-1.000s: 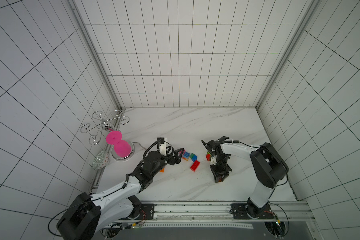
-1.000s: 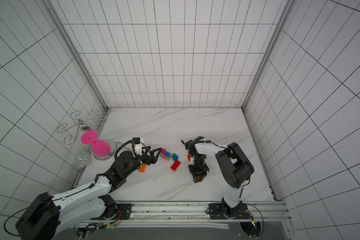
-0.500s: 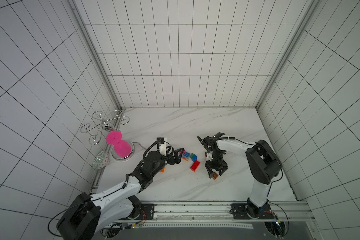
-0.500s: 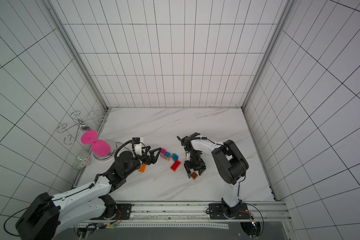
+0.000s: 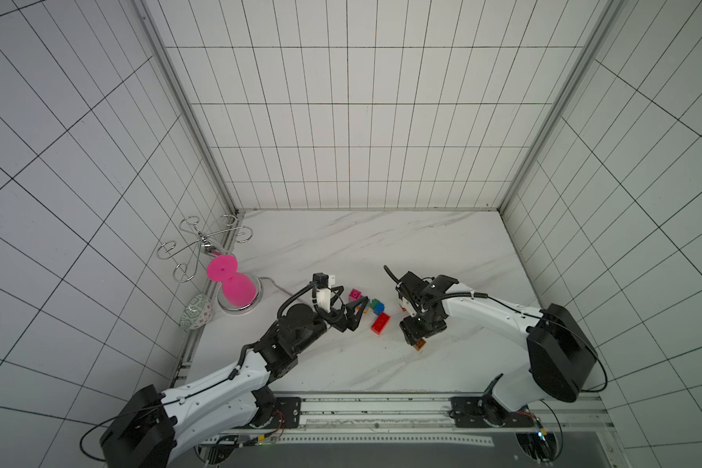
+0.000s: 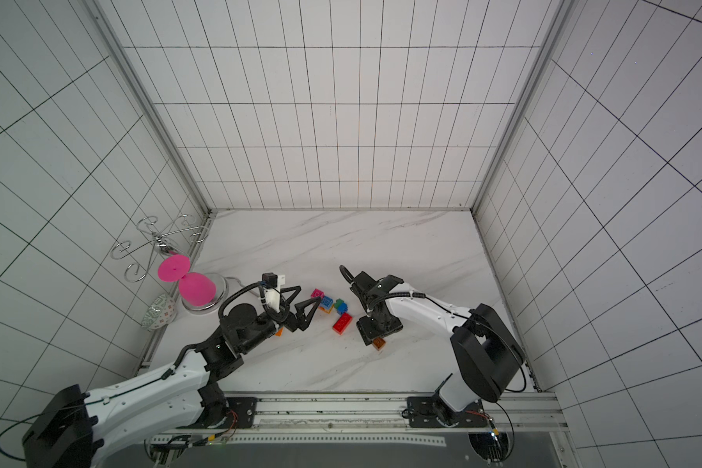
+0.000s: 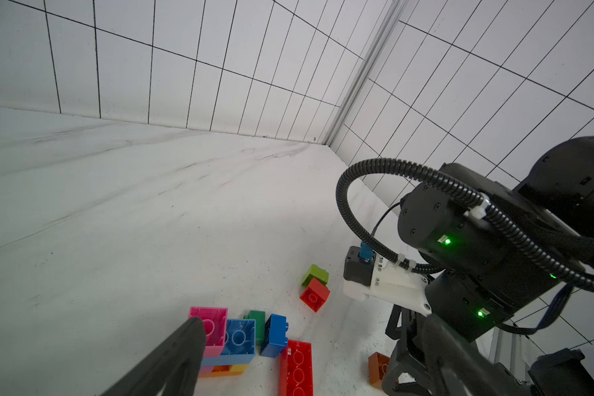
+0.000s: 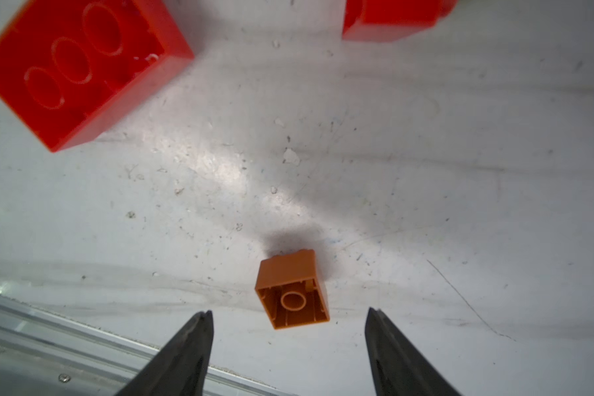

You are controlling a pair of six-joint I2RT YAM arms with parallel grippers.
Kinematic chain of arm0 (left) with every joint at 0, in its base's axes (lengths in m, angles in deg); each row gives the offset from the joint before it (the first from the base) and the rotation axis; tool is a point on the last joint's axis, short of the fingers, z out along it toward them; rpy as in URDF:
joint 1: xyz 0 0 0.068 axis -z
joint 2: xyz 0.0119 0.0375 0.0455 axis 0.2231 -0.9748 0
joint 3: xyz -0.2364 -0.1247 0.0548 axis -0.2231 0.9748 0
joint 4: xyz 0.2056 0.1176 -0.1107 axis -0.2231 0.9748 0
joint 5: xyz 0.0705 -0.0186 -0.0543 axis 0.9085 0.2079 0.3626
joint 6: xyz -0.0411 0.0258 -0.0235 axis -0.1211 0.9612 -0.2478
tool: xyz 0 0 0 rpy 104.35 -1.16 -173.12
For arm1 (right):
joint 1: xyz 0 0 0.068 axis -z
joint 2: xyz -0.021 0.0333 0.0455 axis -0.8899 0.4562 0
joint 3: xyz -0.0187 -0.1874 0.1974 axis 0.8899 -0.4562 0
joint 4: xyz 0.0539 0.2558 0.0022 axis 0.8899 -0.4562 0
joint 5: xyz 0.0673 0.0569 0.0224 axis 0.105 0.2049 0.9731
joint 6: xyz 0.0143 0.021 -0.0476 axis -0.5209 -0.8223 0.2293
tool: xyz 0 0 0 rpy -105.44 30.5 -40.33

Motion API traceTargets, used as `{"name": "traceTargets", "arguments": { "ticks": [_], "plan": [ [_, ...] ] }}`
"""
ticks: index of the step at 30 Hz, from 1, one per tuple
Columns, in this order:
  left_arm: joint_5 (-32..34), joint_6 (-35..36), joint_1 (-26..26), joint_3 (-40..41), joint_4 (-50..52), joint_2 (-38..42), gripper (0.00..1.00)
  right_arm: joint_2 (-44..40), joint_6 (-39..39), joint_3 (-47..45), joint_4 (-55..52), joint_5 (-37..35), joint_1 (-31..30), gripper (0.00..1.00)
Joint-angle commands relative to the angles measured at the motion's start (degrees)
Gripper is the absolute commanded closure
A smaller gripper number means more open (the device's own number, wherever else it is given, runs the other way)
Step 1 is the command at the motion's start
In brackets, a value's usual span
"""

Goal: Assemble the letter p with lego
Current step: Adjust the lego brick at the center of the board, then pick up the lego brick from the center of the board.

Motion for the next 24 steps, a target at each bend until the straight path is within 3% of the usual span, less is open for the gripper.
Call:
{"name": "traceTargets", "arguments": {
  "ticks": [1,17,24],
  "plan": [
    [1.96,1.79,0.17,-0.19,-0.35,-0.94,0.03,0.12,-1.22,-2.38,2.40,-3.14,-0.17,0.29],
    [2.95,2.05,0.24,-0.38,-0.36,-1.68,0.03,1.91,-2.98,-6.87,7.37,-0.36,-0.82,0.49],
    [6.39,-0.07,0.05,-0.20,0.87,-1.01,0.02,2.17,-4.29,-7.53,7.32,-0.81,-2.15,0.51]
  ]
}}
